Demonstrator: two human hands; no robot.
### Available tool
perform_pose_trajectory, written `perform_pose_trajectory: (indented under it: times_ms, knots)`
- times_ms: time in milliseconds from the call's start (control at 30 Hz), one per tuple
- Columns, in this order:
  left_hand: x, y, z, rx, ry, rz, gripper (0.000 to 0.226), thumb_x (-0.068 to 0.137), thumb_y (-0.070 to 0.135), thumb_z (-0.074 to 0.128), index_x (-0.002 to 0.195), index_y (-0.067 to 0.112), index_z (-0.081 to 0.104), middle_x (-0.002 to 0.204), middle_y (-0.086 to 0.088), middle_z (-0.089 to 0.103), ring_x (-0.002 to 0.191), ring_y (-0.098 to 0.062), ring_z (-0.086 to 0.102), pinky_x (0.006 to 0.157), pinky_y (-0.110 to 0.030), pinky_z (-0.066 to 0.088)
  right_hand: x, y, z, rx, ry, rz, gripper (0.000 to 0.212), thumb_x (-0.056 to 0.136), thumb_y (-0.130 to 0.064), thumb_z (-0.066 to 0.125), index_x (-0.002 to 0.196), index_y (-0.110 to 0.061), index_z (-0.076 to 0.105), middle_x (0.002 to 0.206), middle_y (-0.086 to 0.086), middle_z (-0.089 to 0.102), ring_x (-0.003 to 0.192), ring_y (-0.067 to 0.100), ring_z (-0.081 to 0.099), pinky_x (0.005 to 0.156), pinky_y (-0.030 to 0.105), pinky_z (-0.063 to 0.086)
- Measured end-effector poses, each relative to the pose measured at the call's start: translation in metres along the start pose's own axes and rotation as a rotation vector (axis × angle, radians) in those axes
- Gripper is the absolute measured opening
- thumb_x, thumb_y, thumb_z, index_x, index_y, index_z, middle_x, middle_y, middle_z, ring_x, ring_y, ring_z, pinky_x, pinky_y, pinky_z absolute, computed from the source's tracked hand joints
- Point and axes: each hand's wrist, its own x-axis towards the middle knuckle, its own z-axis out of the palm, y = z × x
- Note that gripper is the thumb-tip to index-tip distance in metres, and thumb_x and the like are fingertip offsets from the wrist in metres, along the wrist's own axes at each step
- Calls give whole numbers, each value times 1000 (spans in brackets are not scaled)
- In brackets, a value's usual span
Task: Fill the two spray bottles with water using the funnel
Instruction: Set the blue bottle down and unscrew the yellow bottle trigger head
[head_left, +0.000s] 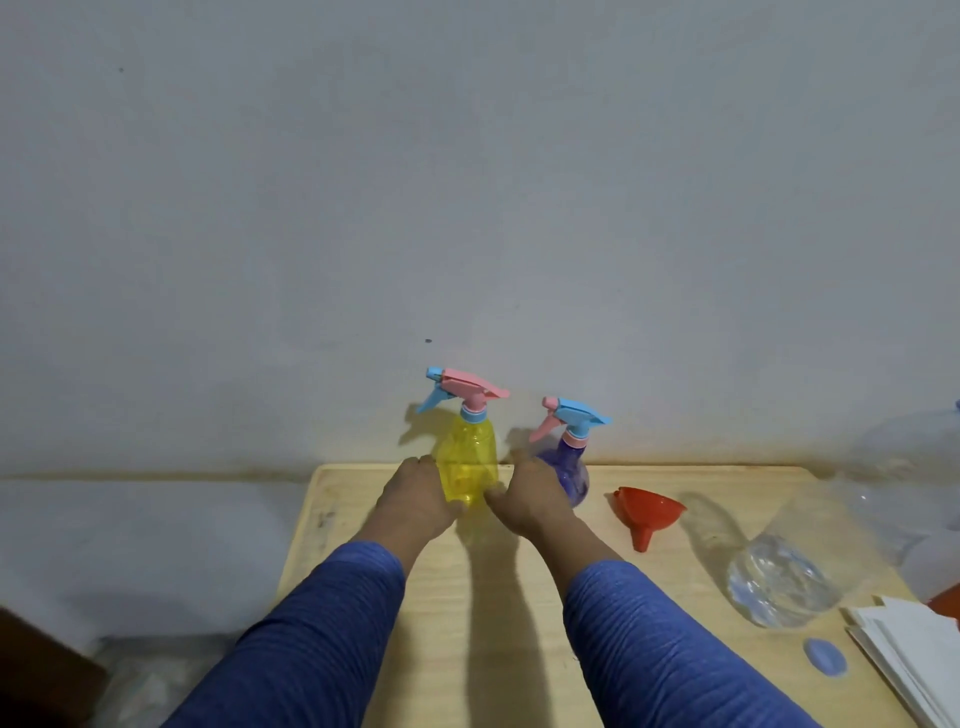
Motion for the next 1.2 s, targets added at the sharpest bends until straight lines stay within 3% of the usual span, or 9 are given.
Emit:
perform_pose_trajectory:
  times_ms: [133,333,600,700,867,1000,1100,1200]
  knots:
    - [18,-8,7,-137,18,46,86,83,41,63,147,9,16,150,-8,28,137,-23,30,106,-32,32,13,-16,12,176,73,-29,75,85,-24,61,147,-13,20,146,12,36,133,29,40,106,37,38]
    - [43,-14,26,-370,54,109,72,71,39,67,136,29,37,124,1,56,108,-22,56,90,-41,51,34,-18,27,295,179,-117,63,76,-30,71,131,-28,40,123,2,58,111,22,57,96,42,48]
    - [39,-13,33,-467,122,117,55,78,34,65,129,29,45,114,2,63,100,-19,60,85,-35,53,27,-16,21,408,159,-158,57,84,-23,69,134,-21,41,126,-1,57,112,15,53,89,23,40]
    - [32,-13,31,-496,139,133,54,78,31,66,128,29,47,113,4,63,98,-17,60,82,-30,51,20,-14,16,419,151,-175,56,84,-21,69,133,-20,42,116,-5,55,99,6,47,82,19,38]
    - [6,-7,31,-559,176,161,42,76,26,69,116,27,55,101,7,65,87,-11,58,70,-20,42,-3,-6,6,418,140,-206,55,83,-20,70,131,-21,43,108,-11,51,96,5,47,77,15,39]
    - [-27,10,36,-589,197,164,37,77,22,69,112,28,57,98,10,63,84,-10,56,70,-19,40,-27,12,-7,405,121,-236,49,83,-17,70,126,-19,47,95,-16,53,79,-3,50,58,-2,37]
    - [-54,27,45,-616,215,156,39,77,22,70,113,28,57,97,10,61,82,-7,53,70,-18,39,-46,32,-16,398,111,-252,47,82,-18,70,125,-19,49,89,-26,48,77,-7,48,66,2,35]
    - [-78,41,63,-660,205,140,46,76,23,71,119,28,55,104,9,63,88,-9,56,74,-20,42,-64,56,-18,387,98,-248,54,80,-23,72,128,-22,48,110,-10,60,97,7,53,80,17,39]
